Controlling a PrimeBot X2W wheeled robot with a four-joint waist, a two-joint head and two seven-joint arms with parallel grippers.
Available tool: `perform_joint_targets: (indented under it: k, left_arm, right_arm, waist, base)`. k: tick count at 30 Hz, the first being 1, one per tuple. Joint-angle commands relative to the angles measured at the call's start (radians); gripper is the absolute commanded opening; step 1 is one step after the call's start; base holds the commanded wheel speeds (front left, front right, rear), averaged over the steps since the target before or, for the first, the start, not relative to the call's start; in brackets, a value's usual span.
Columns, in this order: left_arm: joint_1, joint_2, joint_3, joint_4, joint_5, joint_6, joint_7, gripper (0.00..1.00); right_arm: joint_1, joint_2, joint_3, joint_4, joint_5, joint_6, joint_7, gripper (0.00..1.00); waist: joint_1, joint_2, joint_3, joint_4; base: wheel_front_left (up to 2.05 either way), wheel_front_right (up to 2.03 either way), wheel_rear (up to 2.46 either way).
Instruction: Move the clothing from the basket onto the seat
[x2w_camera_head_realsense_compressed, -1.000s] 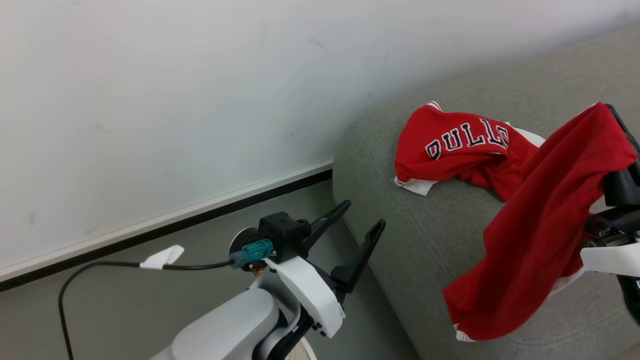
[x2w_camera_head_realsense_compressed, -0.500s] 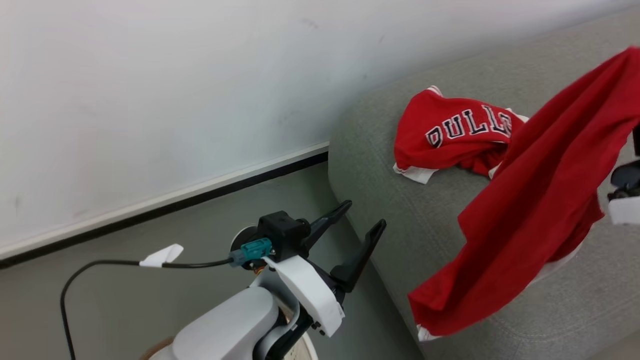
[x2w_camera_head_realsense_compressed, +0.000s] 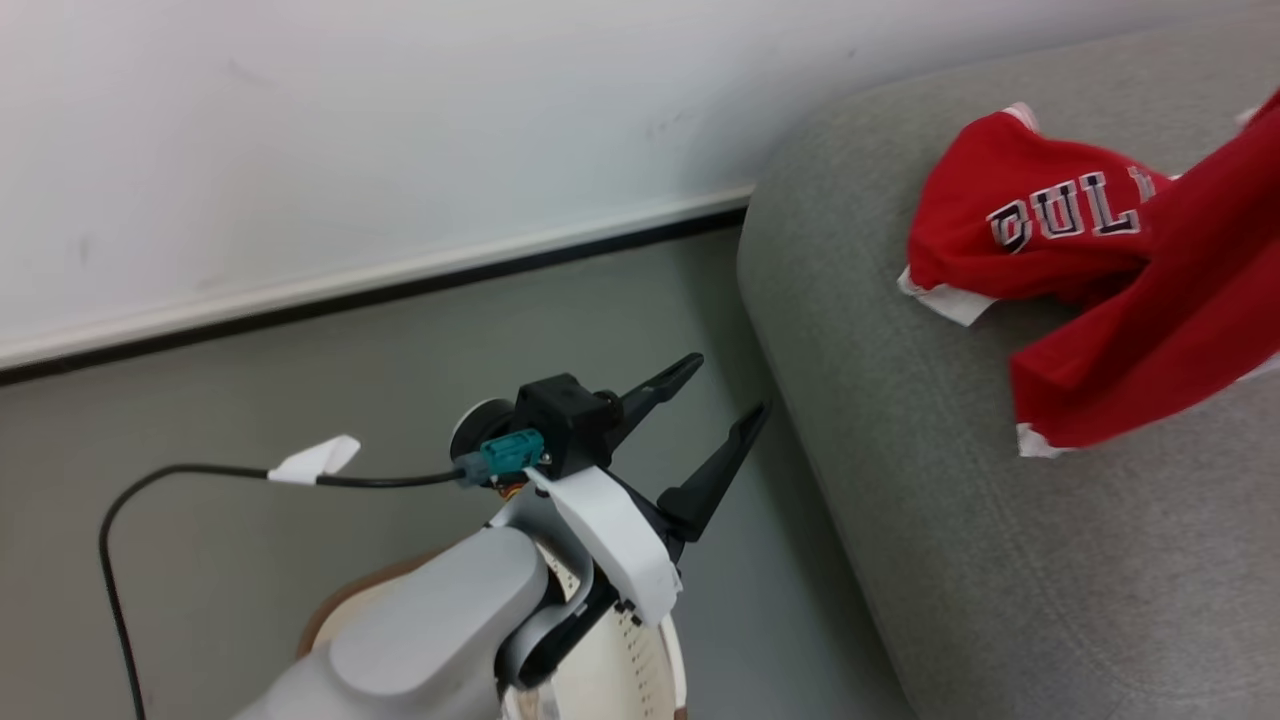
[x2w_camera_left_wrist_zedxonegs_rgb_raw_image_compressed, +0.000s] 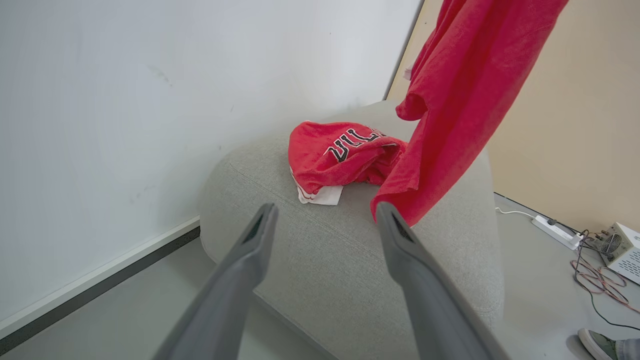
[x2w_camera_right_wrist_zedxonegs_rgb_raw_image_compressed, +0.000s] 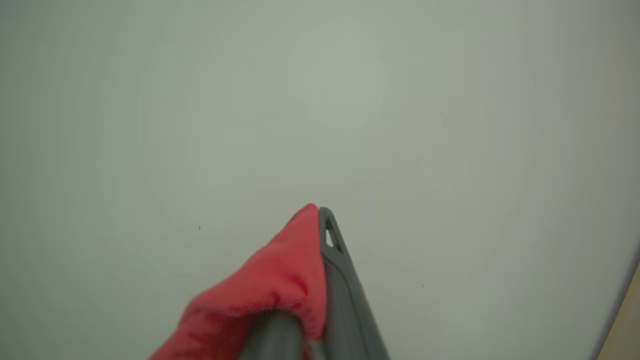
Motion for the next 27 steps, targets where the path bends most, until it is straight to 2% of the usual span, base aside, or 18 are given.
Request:
perform_joint_targets:
  k: [1,7,13,22,27]
  left_arm:
    - [-0.02,0.007,0.001,-0.008,0.01,0.001,0.006,1.0]
    - [-0.045,0.013,0.004,-0.026,0.014,0.001,0.016,1.0]
    - [-0.072,0.015,0.008,-0.037,0.024,-0.003,0.013,1.0]
    - [-0.073,0.001,0.02,-0.026,0.014,-0.01,-0.009,1.0]
    - [-0.08,-0.006,0.03,-0.03,0.016,-0.013,-0.017,1.0]
  right_arm:
    - [-0.017,-0.028,-0.017,0.042,-0.009,-0.002,0.01,0.0]
    - [0.005,-0.07,-0.043,0.145,-0.043,-0.002,0.001,0.0]
    - [0.0,-0.06,-0.027,0.275,-0.059,-0.002,0.02,0.0]
    - [-0.004,-0.06,0.069,0.462,-0.016,-0.002,0.146,0.0]
    - [-0.008,-0.077,0.134,0.527,0.011,-0.002,0.219,0.0]
  waist:
    - [-0.0001,-0.0001,0.066,0.054]
    - [-0.0001,-0.0001,0.137,0.094]
    - [-0.0001,-0.0001,0.194,0.128]
    - [-0.0001,-0.0001,0.196,0.151]
    - [-0.0001,-0.0001,0.202,0.16]
  base:
    - [0.0,0.0,0.0]
    - [0.0,0.0,0.0]
    - [0.0,0.0,0.0]
    - [0.0,0.0,0.0]
    - [0.0,0.0,0.0]
